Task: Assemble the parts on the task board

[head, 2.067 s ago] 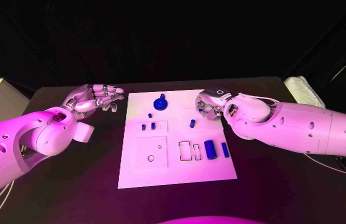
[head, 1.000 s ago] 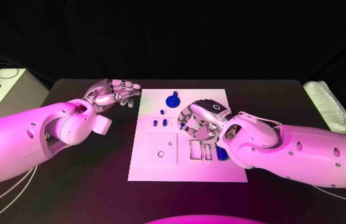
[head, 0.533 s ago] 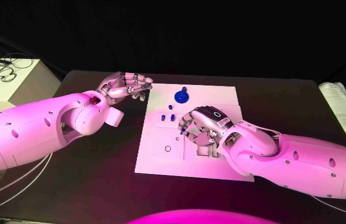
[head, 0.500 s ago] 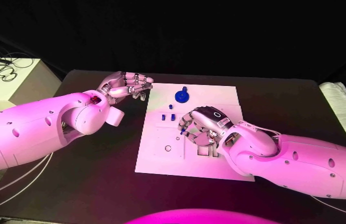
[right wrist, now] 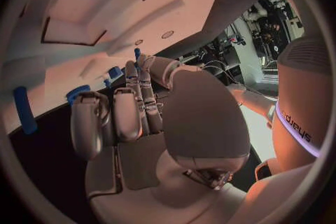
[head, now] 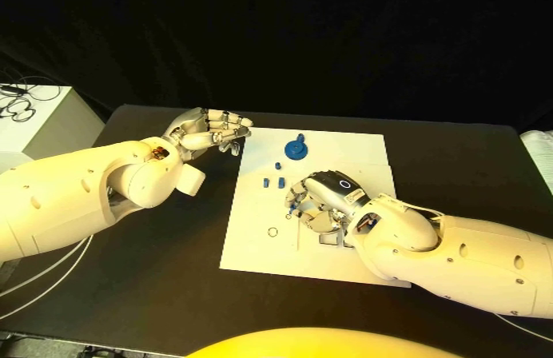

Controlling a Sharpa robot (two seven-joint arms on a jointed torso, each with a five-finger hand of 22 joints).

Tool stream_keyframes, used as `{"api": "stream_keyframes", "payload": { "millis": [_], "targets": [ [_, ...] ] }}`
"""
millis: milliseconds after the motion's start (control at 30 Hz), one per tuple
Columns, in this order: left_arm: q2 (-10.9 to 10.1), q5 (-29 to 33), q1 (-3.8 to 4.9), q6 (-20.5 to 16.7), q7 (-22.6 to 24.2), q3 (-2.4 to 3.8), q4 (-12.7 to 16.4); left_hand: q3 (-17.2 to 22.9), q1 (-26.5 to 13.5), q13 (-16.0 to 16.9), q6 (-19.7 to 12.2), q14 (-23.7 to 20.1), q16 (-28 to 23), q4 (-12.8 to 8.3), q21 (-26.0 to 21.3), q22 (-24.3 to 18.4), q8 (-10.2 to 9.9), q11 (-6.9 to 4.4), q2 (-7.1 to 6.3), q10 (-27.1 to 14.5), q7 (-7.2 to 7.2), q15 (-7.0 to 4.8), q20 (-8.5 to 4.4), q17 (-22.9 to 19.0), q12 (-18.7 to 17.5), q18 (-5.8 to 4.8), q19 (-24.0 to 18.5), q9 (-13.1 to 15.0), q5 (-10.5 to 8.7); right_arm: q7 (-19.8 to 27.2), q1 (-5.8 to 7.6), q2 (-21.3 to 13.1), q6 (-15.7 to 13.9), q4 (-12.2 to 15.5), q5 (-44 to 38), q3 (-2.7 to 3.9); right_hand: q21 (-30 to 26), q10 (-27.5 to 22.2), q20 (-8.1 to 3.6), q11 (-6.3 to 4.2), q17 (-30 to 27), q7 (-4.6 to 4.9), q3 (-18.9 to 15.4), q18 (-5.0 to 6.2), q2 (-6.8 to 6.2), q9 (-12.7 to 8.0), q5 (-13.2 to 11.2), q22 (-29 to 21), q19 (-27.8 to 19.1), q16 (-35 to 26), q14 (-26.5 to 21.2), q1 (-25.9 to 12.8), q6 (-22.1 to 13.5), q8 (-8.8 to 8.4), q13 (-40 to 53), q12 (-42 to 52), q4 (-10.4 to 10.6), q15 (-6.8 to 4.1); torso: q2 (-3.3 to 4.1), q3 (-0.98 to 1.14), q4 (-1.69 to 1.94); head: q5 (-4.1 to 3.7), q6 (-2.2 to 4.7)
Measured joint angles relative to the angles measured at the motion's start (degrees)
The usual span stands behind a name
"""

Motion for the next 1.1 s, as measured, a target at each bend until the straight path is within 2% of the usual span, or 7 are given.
{"api": "stream_keyframes", "payload": {
  "millis": [567, 1100],
  "targets": [
    [0.1, 0.0, 0.0, 0.0, -0.1, 0.0, 0.0, 0.0, 0.0, 0.1, 0.0, 0.0, 0.0, 0.0, 0.0, 0.0, 0.0, 0.0, 0.0, 0.0, 0.0, 0.0, 0.0, 0.0, 0.0, 0.0, 0.0, 0.0, 0.0, -0.2, -0.56, 0.8, 0.6, -0.7, -0.6, -0.11, 0.0, 0.0, 0.0, 0.0, 0.0, 0.0, -0.1, 0.0, 0.15, 0.1, -0.2, 0.0, 0.0, 0.0, 0.0, 0.1, 0.0, 0.23, 0.0, -0.3, -0.1, 0.0, -0.01, 0.01, 0.0, 0.4, -0.62],
    [0.1, 0.0, 0.0, 0.1, -0.1, 0.0, 0.0, 0.0, 0.0, 0.1, 0.0, -0.2, 0.0, 0.0, 0.0, -0.1, 0.0, 0.21, 0.0, -0.2, 0.0, 0.21, 0.22, -0.1, 0.0, 0.0, 0.2, 0.0, 0.0, -0.5, -0.7, 1.5, 1.5, -1.3, -1.1, -0.14, 0.0, 0.0, 0.0, 0.0, 0.0, 0.0, -0.1, 0.0, 0.39, 0.1, 0.0, 0.0, 0.0, 0.0, 0.0, -0.1, 0.0, 0.22, 0.0, 0.0, -0.1, 0.0, -0.03, -0.03, -0.02, 0.46, -0.8]
  ]
}}
